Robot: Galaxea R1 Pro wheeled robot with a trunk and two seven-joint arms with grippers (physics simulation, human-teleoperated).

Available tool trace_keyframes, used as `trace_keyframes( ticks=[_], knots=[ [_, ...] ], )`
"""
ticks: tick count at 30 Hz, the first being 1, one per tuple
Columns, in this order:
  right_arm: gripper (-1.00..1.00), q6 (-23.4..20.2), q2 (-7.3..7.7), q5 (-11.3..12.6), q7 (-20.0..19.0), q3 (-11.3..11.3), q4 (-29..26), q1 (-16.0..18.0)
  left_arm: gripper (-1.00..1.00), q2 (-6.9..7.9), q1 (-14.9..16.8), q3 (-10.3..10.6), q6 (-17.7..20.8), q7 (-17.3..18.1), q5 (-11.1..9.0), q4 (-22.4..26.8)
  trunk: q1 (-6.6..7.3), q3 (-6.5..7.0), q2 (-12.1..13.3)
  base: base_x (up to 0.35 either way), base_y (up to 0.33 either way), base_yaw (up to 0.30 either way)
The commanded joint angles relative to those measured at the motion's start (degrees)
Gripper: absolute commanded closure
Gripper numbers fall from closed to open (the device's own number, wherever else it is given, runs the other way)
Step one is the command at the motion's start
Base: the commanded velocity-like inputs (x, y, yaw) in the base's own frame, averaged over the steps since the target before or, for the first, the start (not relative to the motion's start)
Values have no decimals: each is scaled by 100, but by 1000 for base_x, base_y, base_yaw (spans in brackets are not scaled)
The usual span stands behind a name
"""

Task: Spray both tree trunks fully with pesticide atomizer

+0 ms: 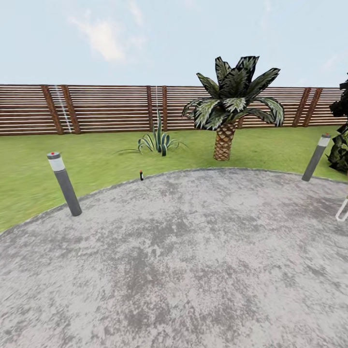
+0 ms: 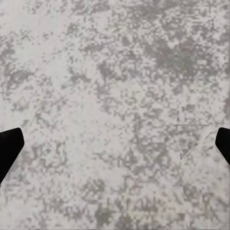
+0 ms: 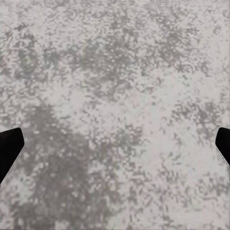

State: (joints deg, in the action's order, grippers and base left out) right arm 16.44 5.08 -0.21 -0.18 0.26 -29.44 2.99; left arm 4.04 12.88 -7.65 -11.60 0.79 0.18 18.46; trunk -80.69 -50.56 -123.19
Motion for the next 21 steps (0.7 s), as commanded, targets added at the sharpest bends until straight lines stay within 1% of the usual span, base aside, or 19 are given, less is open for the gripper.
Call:
trace_keyframes(
  ticks=[1, 4, 10, 21],
  knots=[
    [-100, 0, 1, 0, 0, 0, 0, 0, -100, 0, 0, 0, 0, 0, -1, 0, 0, 0, 0, 339, 0, 44],
    [-100, 0, 2, 0, -2, 0, 0, 0, -100, 0, 1, 0, 0, 0, -1, 0, 0, 0, 0, 339, 0, 141],
    [-100, 0, 2, -1, 0, 0, 0, 0, -100, 0, -3, 0, 0, 0, -8, 0, 0, 0, 0, 339, 0, 220],
    [-100, 4, -1, -5, 21, 0, 3, 0, -100, 0, 2, 0, 0, 0, -9, 0, 0, 0, 0, 339, 0, 15]
  ],
)
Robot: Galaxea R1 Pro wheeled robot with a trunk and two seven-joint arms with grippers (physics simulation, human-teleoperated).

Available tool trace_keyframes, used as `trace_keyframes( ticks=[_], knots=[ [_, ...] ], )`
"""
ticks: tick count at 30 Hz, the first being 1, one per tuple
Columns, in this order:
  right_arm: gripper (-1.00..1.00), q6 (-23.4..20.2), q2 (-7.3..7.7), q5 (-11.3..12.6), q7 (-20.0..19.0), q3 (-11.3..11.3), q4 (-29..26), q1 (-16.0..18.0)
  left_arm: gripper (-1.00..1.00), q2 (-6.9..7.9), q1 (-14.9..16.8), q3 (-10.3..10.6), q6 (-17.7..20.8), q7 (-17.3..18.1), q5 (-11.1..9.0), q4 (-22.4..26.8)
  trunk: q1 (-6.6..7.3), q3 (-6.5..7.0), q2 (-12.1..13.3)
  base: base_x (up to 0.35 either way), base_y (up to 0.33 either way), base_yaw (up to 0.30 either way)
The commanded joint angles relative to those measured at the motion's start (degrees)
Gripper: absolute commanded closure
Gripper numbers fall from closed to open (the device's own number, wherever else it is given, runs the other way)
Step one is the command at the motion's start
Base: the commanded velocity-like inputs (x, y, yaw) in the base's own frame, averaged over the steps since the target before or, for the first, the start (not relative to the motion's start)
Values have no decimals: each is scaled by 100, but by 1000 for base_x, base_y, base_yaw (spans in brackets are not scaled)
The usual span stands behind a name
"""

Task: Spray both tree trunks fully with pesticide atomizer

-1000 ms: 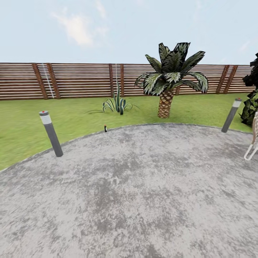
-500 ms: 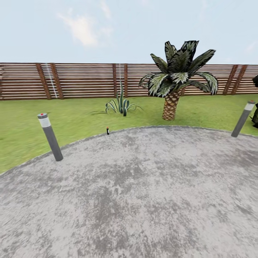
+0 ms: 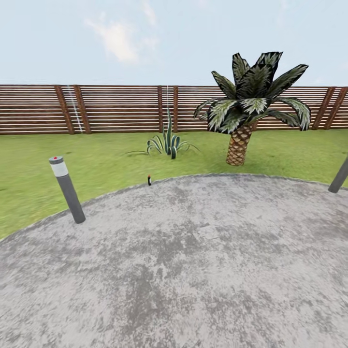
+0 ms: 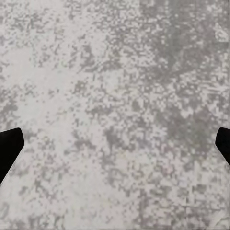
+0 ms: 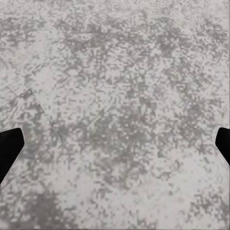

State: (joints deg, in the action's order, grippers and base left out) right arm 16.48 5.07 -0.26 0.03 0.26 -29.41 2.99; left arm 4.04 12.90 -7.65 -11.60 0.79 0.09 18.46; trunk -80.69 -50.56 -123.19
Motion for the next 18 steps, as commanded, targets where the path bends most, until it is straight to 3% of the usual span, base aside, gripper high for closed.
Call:
trace_keyframes(
  ticks=[1, 18],
  knots=[
    [-100, 0, 1, 0, 3, 0, -2, 0, -100, 0, -1, 0, 0, 0, 0, 0, 0, 0, 0, 339, 0, 0],
    [-100, 2, 2, 6, -8, -14, -3, 0, -100, 0, -3, -8, 0, 0, -17, 0, 0, 0, 0, 339, 0, 0]
  ],
)
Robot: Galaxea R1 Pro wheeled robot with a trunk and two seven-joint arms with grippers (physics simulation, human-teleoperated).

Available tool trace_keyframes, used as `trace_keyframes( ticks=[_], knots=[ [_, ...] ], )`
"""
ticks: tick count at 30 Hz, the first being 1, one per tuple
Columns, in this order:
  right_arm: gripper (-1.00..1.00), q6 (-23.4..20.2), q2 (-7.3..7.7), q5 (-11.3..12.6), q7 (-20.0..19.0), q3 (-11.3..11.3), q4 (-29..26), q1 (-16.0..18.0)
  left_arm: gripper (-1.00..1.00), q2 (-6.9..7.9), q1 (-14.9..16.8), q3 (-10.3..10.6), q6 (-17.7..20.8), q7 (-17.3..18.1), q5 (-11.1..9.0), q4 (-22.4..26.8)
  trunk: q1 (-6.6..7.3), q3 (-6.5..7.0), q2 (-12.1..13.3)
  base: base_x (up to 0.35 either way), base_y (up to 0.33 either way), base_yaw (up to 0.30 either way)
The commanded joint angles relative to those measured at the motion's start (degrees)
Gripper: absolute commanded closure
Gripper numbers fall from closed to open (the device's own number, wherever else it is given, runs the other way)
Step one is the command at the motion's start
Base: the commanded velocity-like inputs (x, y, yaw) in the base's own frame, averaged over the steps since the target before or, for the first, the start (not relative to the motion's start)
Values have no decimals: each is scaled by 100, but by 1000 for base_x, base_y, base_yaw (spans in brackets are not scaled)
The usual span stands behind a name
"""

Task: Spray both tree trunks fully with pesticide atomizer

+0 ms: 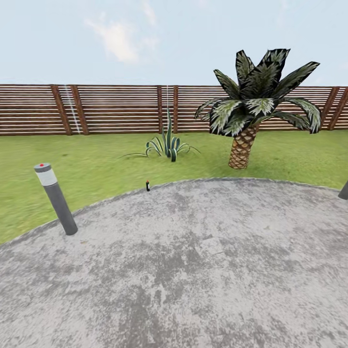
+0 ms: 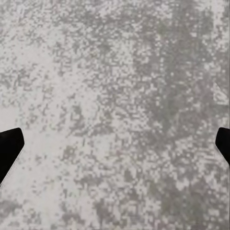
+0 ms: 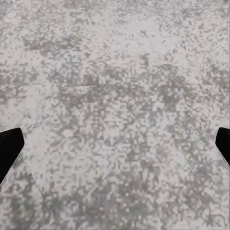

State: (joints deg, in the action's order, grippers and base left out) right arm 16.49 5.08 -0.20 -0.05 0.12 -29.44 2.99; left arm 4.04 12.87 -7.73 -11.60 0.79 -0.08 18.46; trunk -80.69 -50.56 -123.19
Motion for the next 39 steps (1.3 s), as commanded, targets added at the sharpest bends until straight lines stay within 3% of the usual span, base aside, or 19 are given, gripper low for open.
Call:
trace_keyframes(
  ticks=[1, 31, 39],
  knots=[
    [-100, 1, 1, 1, -1, -1, 0, 0, -100, 0, 1, 0, 0, 0, 0, 0, 0, 0, 0, 339, 0, 0],
    [-100, 3, 2, -6, 14, 4, -9, 0, -100, 0, 2, 0, 0, 0, 0, 0, 0, 0, 0, 339, 25, 1],
    [-100, 3, 2, -4, 19, 0, -9, 0, -100, 0, -1, 0, 0, 0, -2, 0, 0, 0, 0, 339, 81, 141]
  ],
)
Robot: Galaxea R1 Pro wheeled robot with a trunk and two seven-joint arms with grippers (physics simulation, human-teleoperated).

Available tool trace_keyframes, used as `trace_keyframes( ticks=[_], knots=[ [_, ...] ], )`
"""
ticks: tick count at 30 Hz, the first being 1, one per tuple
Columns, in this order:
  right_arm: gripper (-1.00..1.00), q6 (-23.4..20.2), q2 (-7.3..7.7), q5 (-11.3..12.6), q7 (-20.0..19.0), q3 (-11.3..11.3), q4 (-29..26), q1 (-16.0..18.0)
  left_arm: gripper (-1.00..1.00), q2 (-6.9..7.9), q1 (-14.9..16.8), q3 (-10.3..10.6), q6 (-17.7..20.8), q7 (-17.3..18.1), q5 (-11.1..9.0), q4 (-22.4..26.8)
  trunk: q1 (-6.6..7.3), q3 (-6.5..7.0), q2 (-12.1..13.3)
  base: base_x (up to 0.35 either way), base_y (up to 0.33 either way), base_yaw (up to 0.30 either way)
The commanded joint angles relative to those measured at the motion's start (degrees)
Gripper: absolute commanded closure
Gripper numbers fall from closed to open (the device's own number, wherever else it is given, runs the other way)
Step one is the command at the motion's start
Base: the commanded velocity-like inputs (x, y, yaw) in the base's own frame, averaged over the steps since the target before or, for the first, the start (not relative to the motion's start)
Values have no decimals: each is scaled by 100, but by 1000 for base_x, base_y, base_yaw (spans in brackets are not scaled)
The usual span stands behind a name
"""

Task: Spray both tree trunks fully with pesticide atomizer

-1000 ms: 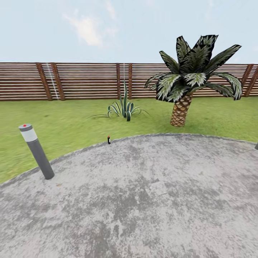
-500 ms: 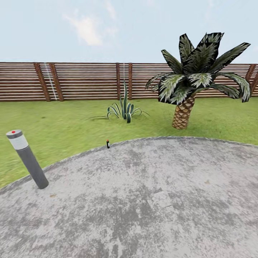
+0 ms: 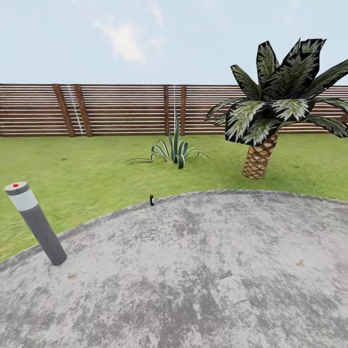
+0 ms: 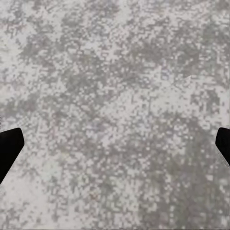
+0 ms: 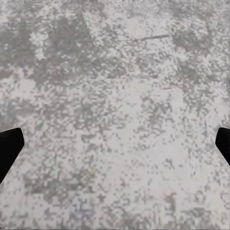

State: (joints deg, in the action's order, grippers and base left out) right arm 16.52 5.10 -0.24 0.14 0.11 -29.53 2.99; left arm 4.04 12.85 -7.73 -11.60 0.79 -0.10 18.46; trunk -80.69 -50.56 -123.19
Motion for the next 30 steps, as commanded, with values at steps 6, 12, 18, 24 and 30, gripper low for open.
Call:
trace_keyframes(
  ticks=[6, 12, 18, 24, 30],
  knots=[
    [-100, 0, 0, -5, 3, 5, 9, 0, -100, 0, 0, 0, -1, 0, -1, 0, 0, 0, 0, 339, 81, 5],
    [-100, 0, 0, -8, 4, 6, 9, 0, -100, 0, 0, 0, -1, 0, 1, 0, 0, 0, 0, 339, 81, 0],
    [-100, 0, 0, -10, 4, 7, 9, 0, -100, 0, 3, 2, -3, 0, 2, 0, 0, 0, 0, 339, 81, 0],
    [-100, -8, 0, -1, 2, 7, 7, 0, -100, 0, 0, 4, 0, 0, 2, 0, 0, 0, 0, 339, 81, 0],
    [-100, -9, -5, 14, -27, 7, -5, 0, -100, 0, -2, 3, -1, 0, 2, 0, 0, 0, 0, 339, 81, 0]
  ],
)
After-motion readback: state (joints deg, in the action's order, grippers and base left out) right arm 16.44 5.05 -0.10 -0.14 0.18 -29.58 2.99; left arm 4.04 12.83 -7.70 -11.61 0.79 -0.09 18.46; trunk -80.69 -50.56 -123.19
